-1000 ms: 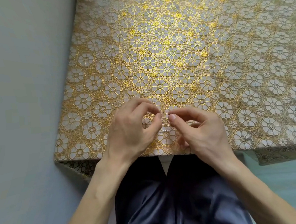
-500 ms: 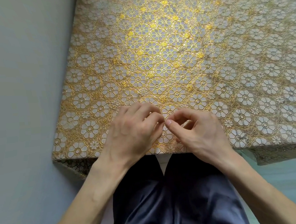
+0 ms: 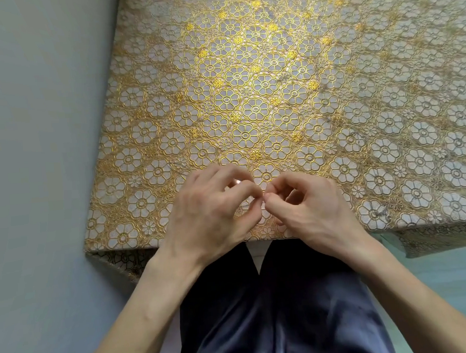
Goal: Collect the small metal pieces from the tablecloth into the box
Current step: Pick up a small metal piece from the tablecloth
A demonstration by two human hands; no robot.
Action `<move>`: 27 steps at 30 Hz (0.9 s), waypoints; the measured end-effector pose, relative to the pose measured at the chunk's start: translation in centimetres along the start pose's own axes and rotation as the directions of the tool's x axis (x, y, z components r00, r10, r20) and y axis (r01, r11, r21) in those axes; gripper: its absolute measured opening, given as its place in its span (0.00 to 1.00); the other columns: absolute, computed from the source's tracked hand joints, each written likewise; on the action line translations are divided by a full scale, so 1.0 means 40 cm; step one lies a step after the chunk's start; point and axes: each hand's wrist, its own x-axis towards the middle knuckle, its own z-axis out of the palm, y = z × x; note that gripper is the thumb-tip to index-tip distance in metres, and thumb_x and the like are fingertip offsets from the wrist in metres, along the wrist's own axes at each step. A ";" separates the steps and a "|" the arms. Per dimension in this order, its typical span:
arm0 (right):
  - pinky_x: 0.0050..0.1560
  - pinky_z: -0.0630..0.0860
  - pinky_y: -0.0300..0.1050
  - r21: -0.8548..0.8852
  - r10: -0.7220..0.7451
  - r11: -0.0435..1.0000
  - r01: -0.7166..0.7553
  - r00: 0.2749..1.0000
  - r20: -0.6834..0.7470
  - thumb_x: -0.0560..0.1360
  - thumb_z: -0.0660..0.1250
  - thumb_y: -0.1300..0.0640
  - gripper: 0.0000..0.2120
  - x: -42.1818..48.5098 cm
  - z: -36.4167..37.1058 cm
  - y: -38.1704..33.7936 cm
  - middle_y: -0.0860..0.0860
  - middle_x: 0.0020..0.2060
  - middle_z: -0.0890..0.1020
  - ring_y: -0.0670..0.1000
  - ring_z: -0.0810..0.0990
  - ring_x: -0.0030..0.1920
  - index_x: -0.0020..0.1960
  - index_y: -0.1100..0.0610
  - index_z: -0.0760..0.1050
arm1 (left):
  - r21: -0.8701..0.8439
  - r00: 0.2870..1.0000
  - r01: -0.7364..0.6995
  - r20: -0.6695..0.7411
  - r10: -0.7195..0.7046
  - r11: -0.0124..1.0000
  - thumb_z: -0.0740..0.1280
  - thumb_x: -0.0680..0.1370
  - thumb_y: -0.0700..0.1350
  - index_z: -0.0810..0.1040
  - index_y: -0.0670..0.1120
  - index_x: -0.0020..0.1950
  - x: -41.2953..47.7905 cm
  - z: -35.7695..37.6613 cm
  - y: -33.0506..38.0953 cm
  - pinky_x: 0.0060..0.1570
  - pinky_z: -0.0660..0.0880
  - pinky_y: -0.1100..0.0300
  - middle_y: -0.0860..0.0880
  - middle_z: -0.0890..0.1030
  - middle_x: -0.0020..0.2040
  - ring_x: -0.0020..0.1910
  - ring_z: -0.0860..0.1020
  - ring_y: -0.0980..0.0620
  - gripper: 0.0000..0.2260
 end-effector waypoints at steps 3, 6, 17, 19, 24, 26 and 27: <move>0.36 0.81 0.57 0.132 0.016 0.991 -0.022 0.999 0.044 0.74 0.71 0.58 0.04 -0.001 -0.001 0.007 0.47 0.27 0.79 0.50 0.80 0.30 0.40 0.53 0.80 | -0.122 0.994 0.107 -0.004 -0.108 0.987 0.71 0.74 0.51 0.85 0.51 0.44 -0.005 0.000 0.004 0.46 0.75 0.47 0.54 0.82 0.49 0.44 0.81 0.49 0.06; 0.36 0.79 0.53 0.198 0.033 0.979 -0.049 0.996 0.083 0.75 0.71 0.57 0.04 -0.002 0.003 0.017 0.47 0.27 0.78 0.47 0.80 0.30 0.41 0.53 0.80 | -0.230 0.987 0.160 0.010 -0.163 0.960 0.73 0.72 0.49 0.85 0.50 0.43 -0.010 0.004 0.006 0.46 0.77 0.46 0.54 0.81 0.50 0.44 0.81 0.48 0.04; 0.31 0.74 0.47 0.251 -0.001 0.968 -0.019 0.997 0.077 0.76 0.71 0.61 0.06 -0.006 0.017 0.022 0.47 0.27 0.77 0.49 0.77 0.29 0.41 0.55 0.80 | -0.260 0.965 0.258 0.022 -0.262 0.930 0.71 0.73 0.50 0.84 0.50 0.43 -0.021 0.000 0.015 0.49 0.77 0.46 0.54 0.80 0.52 0.46 0.80 0.52 0.05; 0.31 0.75 0.48 0.245 -0.006 0.969 -0.013 0.997 0.078 0.77 0.71 0.60 0.06 -0.007 0.017 0.024 0.47 0.28 0.77 0.50 0.77 0.29 0.41 0.55 0.79 | -0.258 0.968 0.249 0.031 -0.250 0.934 0.71 0.73 0.50 0.84 0.50 0.44 -0.021 -0.003 0.013 0.50 0.76 0.45 0.54 0.80 0.52 0.46 0.81 0.52 0.05; 0.30 0.76 0.51 0.237 -0.030 0.971 0.014 0.998 0.063 0.77 0.71 0.60 0.06 -0.011 0.016 0.021 0.46 0.29 0.77 0.55 0.78 0.29 0.42 0.54 0.79 | -0.167 0.986 0.168 0.036 -0.164 0.972 0.73 0.74 0.49 0.85 0.50 0.47 -0.023 -0.016 0.010 0.48 0.76 0.46 0.53 0.81 0.53 0.47 0.80 0.51 0.05; 0.31 0.76 0.55 0.208 -0.053 0.977 0.040 0.997 0.054 0.77 0.71 0.59 0.06 -0.011 0.017 0.020 0.47 0.29 0.77 0.60 0.79 0.31 0.41 0.54 0.80 | -0.113 0.993 0.119 0.029 -0.116 0.986 0.73 0.74 0.49 0.85 0.50 0.46 -0.021 -0.017 0.008 0.47 0.75 0.47 0.52 0.82 0.53 0.45 0.80 0.51 0.04; 0.32 0.76 0.56 0.186 -0.067 0.981 0.056 0.997 0.050 0.76 0.71 0.59 0.06 -0.011 0.017 0.019 0.48 0.29 0.77 0.60 0.78 0.32 0.41 0.53 0.80 | -0.091 0.995 0.098 0.028 -0.096 0.991 0.73 0.74 0.49 0.85 0.50 0.46 -0.019 -0.018 0.007 0.47 0.75 0.47 0.52 0.82 0.53 0.45 0.80 0.51 0.04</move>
